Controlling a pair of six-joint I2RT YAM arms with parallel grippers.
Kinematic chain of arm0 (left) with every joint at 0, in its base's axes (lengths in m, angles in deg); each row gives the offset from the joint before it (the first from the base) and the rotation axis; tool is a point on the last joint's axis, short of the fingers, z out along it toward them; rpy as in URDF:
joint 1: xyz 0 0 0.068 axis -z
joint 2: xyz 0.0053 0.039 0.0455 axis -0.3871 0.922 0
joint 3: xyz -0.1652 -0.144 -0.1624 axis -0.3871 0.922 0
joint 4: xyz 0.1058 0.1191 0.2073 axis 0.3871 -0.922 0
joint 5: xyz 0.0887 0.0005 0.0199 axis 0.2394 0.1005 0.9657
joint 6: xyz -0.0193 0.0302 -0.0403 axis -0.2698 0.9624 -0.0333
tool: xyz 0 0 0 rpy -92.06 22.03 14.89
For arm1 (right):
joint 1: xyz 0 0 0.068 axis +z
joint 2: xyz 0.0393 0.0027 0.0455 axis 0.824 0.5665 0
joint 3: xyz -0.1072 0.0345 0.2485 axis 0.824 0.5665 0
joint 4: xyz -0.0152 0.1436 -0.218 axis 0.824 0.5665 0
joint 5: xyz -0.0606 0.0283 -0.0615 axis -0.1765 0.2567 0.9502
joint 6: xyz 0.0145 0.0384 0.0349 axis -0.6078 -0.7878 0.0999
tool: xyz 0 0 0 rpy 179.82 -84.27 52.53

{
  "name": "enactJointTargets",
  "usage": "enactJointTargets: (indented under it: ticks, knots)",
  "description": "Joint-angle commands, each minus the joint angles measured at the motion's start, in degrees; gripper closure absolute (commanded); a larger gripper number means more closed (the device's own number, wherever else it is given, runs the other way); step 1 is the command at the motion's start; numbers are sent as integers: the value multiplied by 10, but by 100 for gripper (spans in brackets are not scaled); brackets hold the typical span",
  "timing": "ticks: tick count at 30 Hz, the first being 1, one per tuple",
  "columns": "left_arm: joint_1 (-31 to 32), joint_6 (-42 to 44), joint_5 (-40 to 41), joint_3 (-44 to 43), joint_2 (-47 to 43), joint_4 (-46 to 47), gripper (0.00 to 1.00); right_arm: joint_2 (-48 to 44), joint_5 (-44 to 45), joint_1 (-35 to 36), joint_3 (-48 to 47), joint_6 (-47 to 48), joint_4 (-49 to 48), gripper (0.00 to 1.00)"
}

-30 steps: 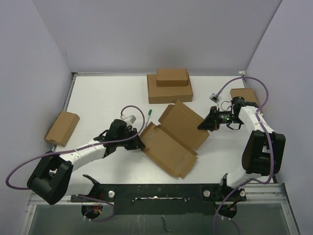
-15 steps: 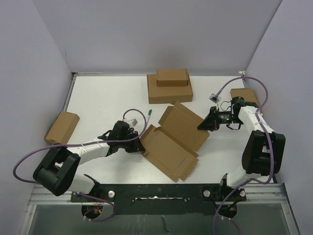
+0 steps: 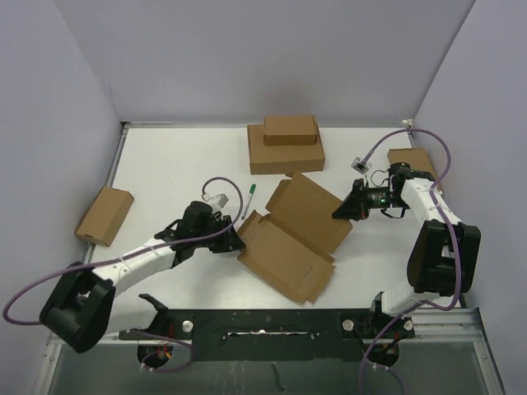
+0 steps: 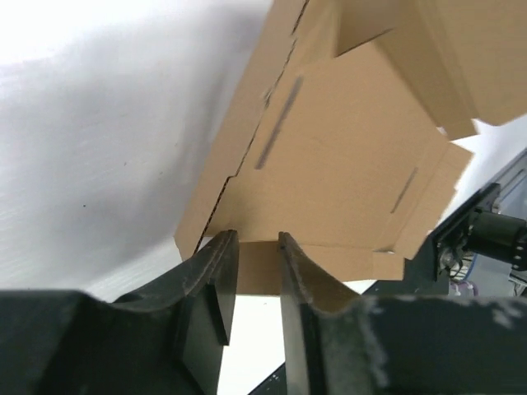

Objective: Fold the paper box

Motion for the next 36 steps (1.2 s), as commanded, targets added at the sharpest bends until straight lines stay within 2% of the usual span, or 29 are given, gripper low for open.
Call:
enactJointTargets:
  ticks: [1, 6, 12, 20, 25, 30, 33, 34, 36]
  knots:
    - [-12, 26, 37, -23, -118, -14, 71, -45, -16, 3, -21, 26, 2, 100]
    - [-40, 53, 50, -17, -188, -46, 56, -69, -21, 3, -20, 42, 6, 100]
    - [-61, 92, 34, -18, -221, -46, 37, -98, -32, 2, -23, 81, 25, 100]
    - [-64, 124, -5, -30, -210, 30, 18, -144, -35, -4, -31, 120, 43, 100]
    - [-89, 102, -28, -29, -216, 81, 3, -159, -24, -6, -86, 145, 89, 100]
    - [-129, 60, -46, -17, -248, 114, 2, -178, 28, -6, -145, 137, 103, 100]
    - [-133, 5, -57, 19, -262, 163, 2, -176, 42, -6, -181, 105, 102, 100]
    - [-133, -22, -60, 41, -267, 193, 3, -175, 45, -7, -188, 81, 99, 100]
    - [-130, -84, -61, 92, -272, 268, 12, -175, 47, -10, -195, 30, 74, 100]
